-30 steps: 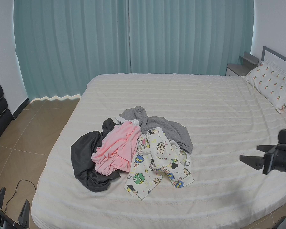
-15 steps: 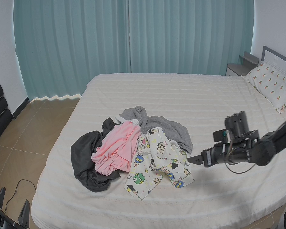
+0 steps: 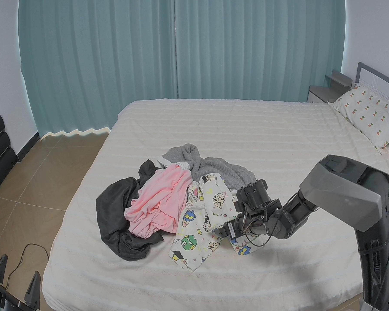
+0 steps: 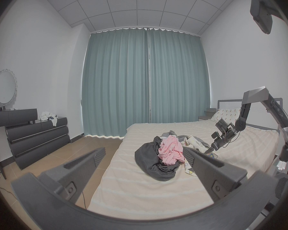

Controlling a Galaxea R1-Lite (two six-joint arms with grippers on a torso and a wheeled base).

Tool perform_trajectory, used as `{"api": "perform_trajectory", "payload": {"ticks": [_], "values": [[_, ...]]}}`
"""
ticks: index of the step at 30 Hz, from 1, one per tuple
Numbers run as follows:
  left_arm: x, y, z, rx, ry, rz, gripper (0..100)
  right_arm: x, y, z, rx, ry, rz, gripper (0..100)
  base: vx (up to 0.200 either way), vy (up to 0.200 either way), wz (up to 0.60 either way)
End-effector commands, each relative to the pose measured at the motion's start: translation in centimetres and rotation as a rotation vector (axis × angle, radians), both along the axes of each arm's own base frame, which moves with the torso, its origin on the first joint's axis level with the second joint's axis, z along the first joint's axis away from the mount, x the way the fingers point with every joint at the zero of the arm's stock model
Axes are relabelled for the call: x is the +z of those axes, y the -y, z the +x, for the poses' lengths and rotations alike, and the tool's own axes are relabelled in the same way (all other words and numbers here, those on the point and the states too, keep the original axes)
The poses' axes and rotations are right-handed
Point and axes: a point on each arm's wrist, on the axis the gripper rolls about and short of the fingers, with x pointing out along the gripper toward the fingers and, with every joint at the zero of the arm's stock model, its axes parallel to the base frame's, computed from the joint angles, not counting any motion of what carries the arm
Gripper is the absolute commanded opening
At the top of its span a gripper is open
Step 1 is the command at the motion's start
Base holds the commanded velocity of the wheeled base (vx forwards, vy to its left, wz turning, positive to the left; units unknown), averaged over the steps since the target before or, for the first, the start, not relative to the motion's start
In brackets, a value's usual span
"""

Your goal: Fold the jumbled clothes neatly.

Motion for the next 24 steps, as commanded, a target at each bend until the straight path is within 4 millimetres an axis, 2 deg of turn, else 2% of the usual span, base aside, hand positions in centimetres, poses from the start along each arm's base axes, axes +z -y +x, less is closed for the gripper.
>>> {"api": "perform_trajectory", "payload": {"ticks": [1, 5, 10, 18, 19, 24], "values": [[-0.5, 0.0, 0.0, 0.001, -0.001, 0.0, 100, -1.2, 0.1, 0.0, 0.006, -0.015, -0.029, 100, 0.0, 0.0, 0.0], [-0.5, 0.0, 0.0, 0.001, -0.001, 0.0, 100, -0.5, 0.6, -0.4, 0.008, -0.003, -0.056, 100, 0.0, 0.0, 0.0], [-0.5, 0.0, 0.0, 0.001, -0.001, 0.0, 100, -1.9, 0.9, -0.2, 0.045, -0.005, -0.104, 100, 0.0, 0.0, 0.0], [-0.5, 0.0, 0.0, 0.001, -0.001, 0.0, 100, -2.3, 0.7, 0.2, 0.052, -0.033, -0.148, 100, 0.0, 0.0, 0.0], [-0.5, 0.0, 0.0, 0.001, -0.001, 0.0, 100, -2.2, 0.7, 0.2, 0.051, -0.044, -0.152, 0, 0.0, 0.0, 0.0], [-0.5, 0.0, 0.0, 0.001, -0.001, 0.0, 100, -2.0, 0.9, 0.2, 0.04, -0.04, -0.147, 0, 0.0, 0.0, 0.0]]}}
